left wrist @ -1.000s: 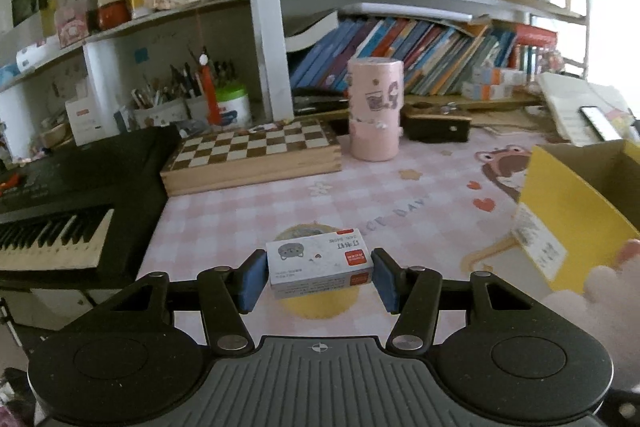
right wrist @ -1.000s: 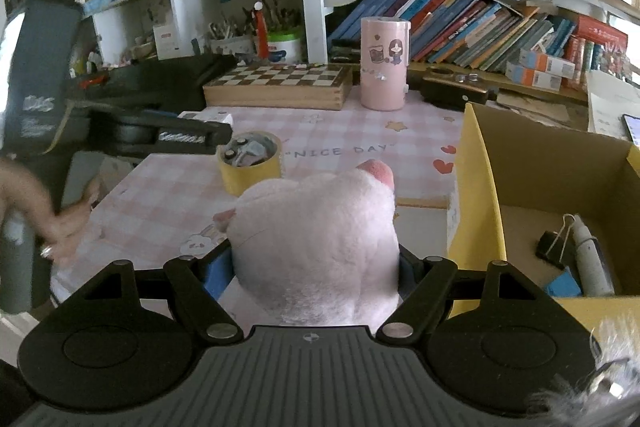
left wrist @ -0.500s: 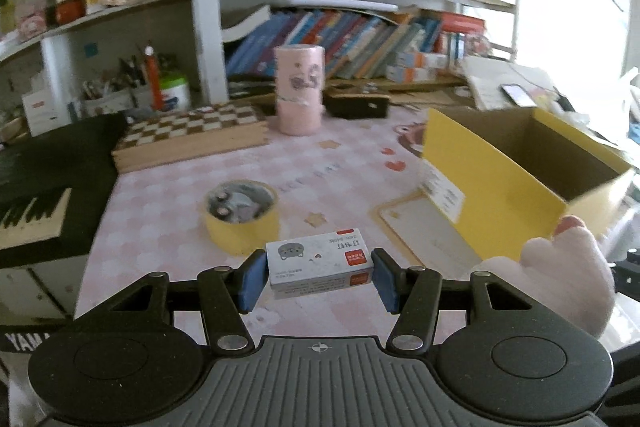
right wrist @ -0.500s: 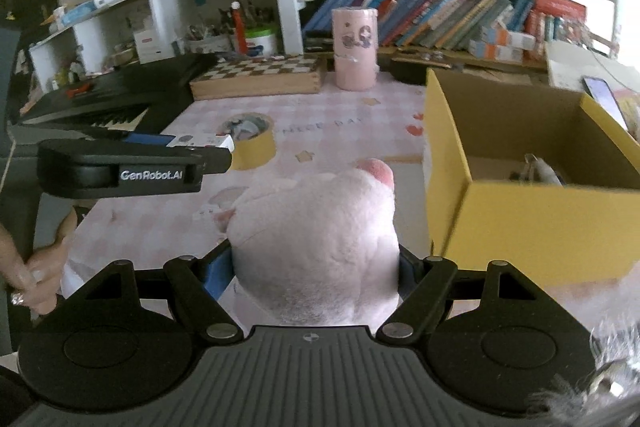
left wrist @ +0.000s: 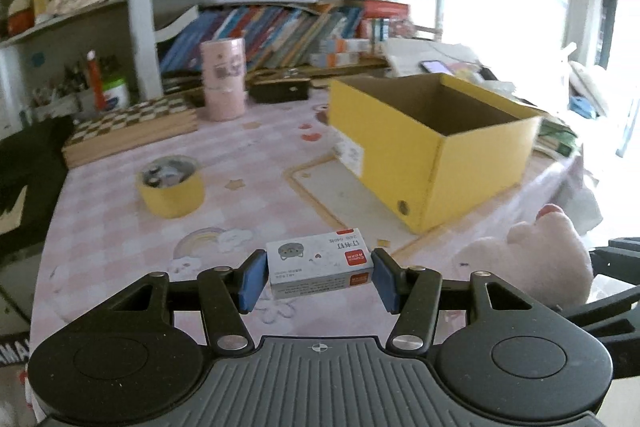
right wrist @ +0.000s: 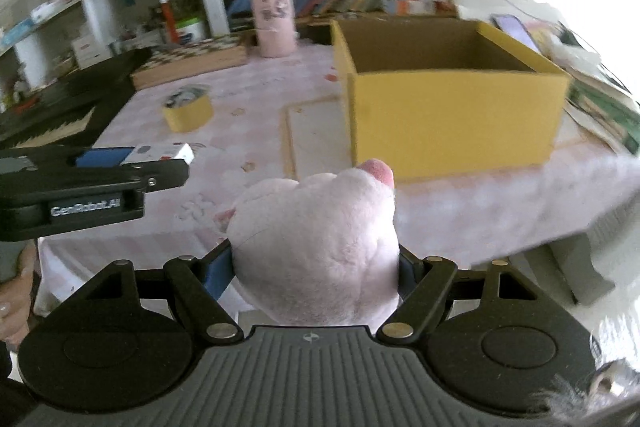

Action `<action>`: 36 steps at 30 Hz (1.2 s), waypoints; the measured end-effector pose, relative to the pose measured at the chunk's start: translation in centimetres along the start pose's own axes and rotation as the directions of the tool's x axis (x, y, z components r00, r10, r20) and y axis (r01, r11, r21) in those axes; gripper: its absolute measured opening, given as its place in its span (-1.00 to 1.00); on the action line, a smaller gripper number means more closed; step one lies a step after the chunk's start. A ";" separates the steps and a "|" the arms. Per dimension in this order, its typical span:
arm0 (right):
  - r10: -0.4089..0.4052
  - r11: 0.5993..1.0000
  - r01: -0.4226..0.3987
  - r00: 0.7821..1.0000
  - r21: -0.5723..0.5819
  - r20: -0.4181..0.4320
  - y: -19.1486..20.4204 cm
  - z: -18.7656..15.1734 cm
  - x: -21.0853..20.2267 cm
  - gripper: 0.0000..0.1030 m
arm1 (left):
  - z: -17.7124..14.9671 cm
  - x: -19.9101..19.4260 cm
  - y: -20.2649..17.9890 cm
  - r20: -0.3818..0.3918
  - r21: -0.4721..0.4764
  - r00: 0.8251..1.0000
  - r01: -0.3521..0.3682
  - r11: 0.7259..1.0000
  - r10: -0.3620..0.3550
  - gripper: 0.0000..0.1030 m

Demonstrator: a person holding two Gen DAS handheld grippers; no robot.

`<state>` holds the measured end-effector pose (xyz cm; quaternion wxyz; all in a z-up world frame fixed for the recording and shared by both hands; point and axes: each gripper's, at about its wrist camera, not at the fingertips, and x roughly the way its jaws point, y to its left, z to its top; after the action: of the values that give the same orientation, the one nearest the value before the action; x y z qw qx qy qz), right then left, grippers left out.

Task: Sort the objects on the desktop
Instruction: 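Lift the white box and pink plush and carry both toward the yellow box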

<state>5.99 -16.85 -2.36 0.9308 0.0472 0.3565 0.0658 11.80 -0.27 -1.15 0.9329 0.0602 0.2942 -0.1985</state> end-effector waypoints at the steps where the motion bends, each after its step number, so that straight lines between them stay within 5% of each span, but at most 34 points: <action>1: -0.008 1.000 0.008 1.000 0.015 -0.001 -0.2 -0.4 -0.4 0.45 | 0.0 -0.1 -0.3 0.002 0.006 1.000 0.008 1.000 -0.008 0.08; 16: -0.097 0.983 0.096 0.995 0.159 0.003 -2.3 -4.3 -4.6 0.45 | -1.5 -2.7 -4.7 0.000 0.128 0.993 0.121 0.984 -0.122 0.08; 36: -0.187 0.961 0.176 0.982 0.214 0.032 -3.4 -6.4 -7.9 0.45 | -1.8 -4.1 -7.9 0.018 0.213 0.976 0.208 0.955 -0.217 0.08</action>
<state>-3.78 -21.22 -2.35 0.9317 0.1141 0.3398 -0.0591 4.53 -5.72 -0.25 0.9004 0.1223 0.2572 -0.3288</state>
